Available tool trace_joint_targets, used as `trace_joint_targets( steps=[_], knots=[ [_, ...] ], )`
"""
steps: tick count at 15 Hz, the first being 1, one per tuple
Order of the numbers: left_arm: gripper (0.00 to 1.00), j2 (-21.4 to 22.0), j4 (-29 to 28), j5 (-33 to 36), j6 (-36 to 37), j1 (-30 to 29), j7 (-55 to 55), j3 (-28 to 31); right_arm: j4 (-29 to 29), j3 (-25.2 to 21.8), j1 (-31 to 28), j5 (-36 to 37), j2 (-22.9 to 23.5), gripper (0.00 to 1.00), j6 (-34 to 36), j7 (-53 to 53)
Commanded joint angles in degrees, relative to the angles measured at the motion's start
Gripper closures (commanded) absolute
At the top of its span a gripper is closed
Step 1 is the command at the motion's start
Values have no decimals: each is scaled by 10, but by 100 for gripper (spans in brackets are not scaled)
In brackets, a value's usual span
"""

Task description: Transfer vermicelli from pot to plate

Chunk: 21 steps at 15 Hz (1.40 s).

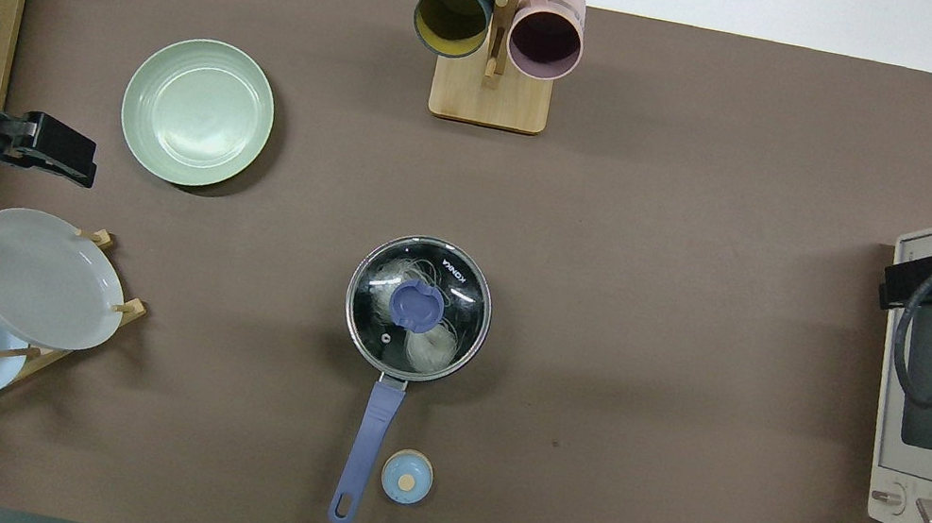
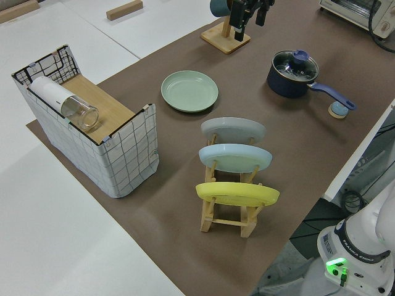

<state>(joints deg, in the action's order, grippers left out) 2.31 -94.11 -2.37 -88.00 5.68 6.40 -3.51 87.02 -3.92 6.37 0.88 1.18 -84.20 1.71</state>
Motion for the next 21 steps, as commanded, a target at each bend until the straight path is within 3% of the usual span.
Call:
trace_joint_targets(
  steps=[1, 13, 17, 21],
  knots=[
    [0, 5, -1, -4, 5, 1, -2, 4, 8, 0, 0, -2, -9, 0, -7, 4],
    [0, 5, -1, -4, 5, 1, -2, 4, 16, 13, 19, -7, -12, 0, -3, -15],
    [0, 5, -1, -4, 5, 1, -2, 4, 11, 15, 118, -18, 6, 0, -22, -143],
    [0, 5, -1, -4, 5, 1, -2, 4, -6, 15, 220, -46, 72, 0, -99, -297]
  ],
)
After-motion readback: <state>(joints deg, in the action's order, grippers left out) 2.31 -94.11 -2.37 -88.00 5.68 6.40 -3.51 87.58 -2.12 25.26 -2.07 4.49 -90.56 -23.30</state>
